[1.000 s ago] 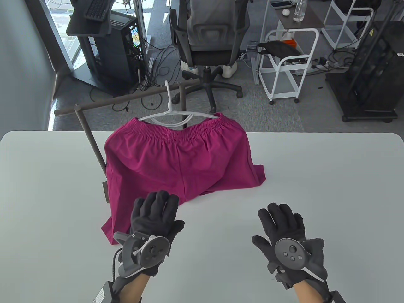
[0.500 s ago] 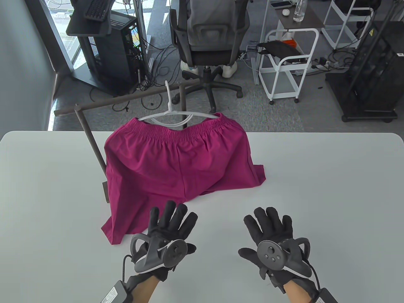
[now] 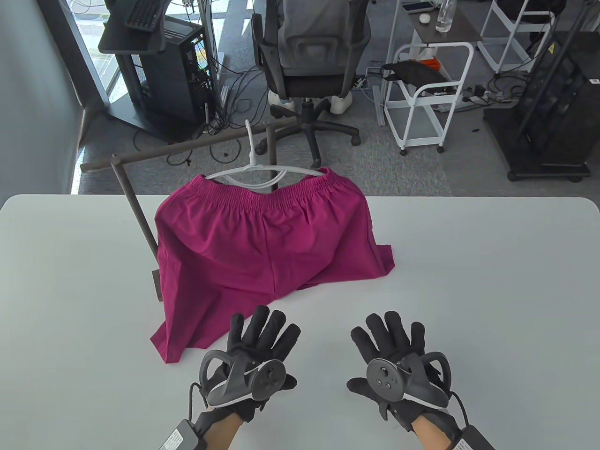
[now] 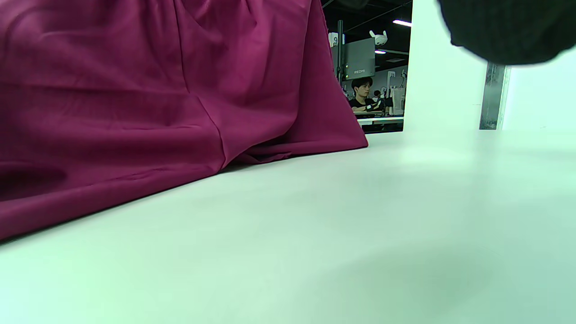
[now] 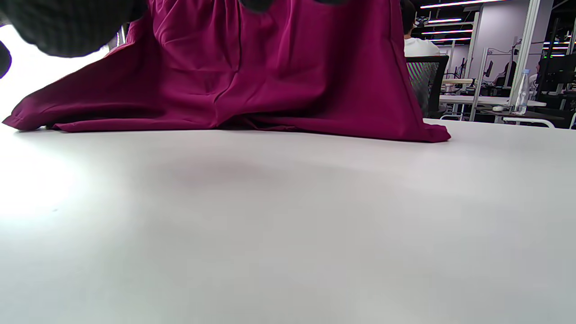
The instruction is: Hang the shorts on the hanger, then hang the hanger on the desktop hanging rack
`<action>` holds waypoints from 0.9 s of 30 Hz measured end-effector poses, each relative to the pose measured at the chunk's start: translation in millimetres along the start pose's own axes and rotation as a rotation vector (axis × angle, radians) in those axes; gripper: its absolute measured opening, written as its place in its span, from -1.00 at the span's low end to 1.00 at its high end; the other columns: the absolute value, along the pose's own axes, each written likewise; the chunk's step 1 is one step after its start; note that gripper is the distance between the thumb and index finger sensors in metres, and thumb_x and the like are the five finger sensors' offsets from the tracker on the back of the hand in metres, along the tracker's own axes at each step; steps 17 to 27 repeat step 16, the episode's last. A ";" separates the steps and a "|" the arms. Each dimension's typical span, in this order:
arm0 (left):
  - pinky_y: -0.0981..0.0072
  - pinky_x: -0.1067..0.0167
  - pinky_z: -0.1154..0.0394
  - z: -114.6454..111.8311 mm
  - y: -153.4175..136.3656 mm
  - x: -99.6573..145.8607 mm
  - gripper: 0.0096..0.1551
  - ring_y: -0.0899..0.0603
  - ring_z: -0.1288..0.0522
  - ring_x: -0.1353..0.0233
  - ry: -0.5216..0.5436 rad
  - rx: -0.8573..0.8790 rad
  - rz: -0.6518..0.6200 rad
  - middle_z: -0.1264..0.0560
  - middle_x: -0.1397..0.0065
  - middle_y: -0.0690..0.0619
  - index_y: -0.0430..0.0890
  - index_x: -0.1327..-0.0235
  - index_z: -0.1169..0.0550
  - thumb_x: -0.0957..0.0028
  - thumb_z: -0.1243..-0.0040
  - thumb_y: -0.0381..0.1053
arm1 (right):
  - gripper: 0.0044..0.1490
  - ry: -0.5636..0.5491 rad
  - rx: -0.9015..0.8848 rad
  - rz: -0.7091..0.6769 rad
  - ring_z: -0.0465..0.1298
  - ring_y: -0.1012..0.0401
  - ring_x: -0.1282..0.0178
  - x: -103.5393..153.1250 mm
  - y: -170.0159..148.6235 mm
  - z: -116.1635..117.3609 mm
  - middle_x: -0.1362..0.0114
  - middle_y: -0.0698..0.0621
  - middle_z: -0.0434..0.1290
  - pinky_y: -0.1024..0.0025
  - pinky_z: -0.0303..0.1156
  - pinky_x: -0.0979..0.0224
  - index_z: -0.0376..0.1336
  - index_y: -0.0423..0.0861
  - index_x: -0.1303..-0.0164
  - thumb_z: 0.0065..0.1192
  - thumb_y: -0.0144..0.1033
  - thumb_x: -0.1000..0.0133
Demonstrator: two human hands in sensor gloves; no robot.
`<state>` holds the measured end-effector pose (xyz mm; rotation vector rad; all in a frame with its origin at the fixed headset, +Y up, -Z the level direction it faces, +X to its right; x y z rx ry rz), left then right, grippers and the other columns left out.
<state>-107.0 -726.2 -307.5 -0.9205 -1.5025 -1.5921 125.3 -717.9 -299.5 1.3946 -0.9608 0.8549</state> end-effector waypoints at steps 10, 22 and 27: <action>-0.43 -0.47 0.27 -2.3 -5.4 1.0 0.23 -0.27 0.25 -0.73 -0.020 -0.015 0.021 0.22 -0.70 0.05 0.23 -0.59 0.01 0.39 -0.15 0.53 | 0.30 -0.004 -0.010 -0.013 -0.16 -0.32 -0.64 -0.7 1.3 1.1 -0.73 -0.20 -0.20 -0.64 -0.12 -0.44 -0.19 0.03 -0.67 0.15 0.46 0.14; -0.44 -0.47 0.27 -2.5 -7.1 1.7 0.24 -0.27 0.25 -0.73 -0.022 -0.016 0.029 0.22 -0.70 0.05 0.23 -0.59 0.01 0.40 -0.15 0.53 | 0.30 0.001 -0.017 -0.017 -0.16 -0.31 -0.64 -1.7 1.6 0.7 -0.73 -0.20 -0.20 -0.64 -0.12 -0.44 -0.18 0.03 -0.67 0.16 0.46 0.14; -0.44 -0.47 0.27 -2.5 -7.1 1.7 0.24 -0.27 0.25 -0.73 -0.022 -0.016 0.029 0.22 -0.70 0.05 0.23 -0.59 0.01 0.40 -0.15 0.53 | 0.30 0.001 -0.017 -0.017 -0.16 -0.31 -0.64 -1.7 1.6 0.7 -0.73 -0.20 -0.20 -0.64 -0.12 -0.44 -0.18 0.03 -0.67 0.16 0.46 0.14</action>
Point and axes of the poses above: the tracker on the back of each hand, its own y axis roughly to the thumb side, its own x axis roughly from the fingertips to the wrist, z = x × y, the point moved 4 cm from there along -x, roughly from the wrist to the fingertips
